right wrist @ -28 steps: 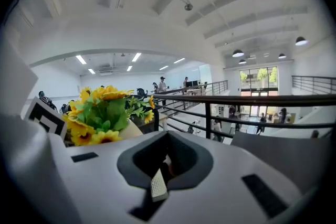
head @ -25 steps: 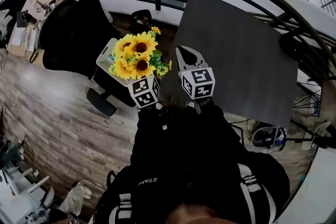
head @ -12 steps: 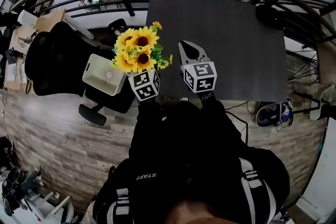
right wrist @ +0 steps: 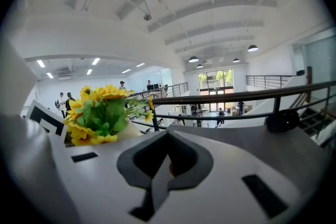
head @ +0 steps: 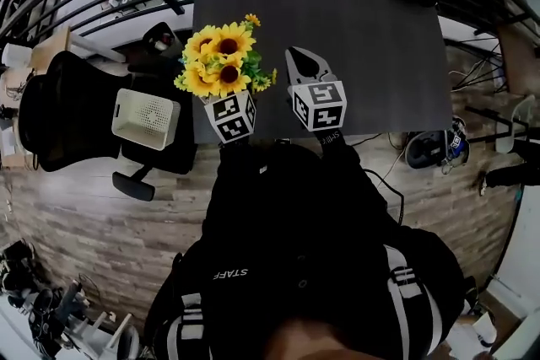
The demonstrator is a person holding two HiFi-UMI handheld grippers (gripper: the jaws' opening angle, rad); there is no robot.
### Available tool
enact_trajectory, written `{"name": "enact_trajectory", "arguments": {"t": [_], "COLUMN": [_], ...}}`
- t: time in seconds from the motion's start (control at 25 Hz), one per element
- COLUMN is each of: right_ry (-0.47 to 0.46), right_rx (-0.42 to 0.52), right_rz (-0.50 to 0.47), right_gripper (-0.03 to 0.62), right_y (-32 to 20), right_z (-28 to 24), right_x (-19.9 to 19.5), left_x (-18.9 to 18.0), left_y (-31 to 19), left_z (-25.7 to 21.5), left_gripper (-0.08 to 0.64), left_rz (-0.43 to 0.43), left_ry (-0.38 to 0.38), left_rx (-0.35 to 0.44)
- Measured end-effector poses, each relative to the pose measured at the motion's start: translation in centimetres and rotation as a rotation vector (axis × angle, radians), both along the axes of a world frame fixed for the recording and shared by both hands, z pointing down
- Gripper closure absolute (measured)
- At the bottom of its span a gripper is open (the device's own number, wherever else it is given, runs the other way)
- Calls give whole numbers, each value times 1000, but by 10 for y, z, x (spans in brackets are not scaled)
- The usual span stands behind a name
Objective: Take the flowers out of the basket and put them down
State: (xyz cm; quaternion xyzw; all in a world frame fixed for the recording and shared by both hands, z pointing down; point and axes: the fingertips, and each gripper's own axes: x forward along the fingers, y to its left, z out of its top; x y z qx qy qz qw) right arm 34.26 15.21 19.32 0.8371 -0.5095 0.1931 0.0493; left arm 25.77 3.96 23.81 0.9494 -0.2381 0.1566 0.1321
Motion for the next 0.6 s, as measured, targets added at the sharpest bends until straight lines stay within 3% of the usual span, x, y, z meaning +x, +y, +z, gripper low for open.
{"name": "enact_trajectory", "arguments": {"t": [0.36,0.6], "right_ry": [-26,-45], "right_rx": [-31,-61], "right_rz": [35,48], "right_gripper": [578,578], "right_y": [38,39], "right_z": [30,65], "right_x": [51,75], "left_x": [55,76], "left_y": [39,39], "left_z": [43,80], "left_gripper": [35,35], "left_rz": [43,43], "left_ry": [-58,-77], "left_rx": [-21,-35]}}
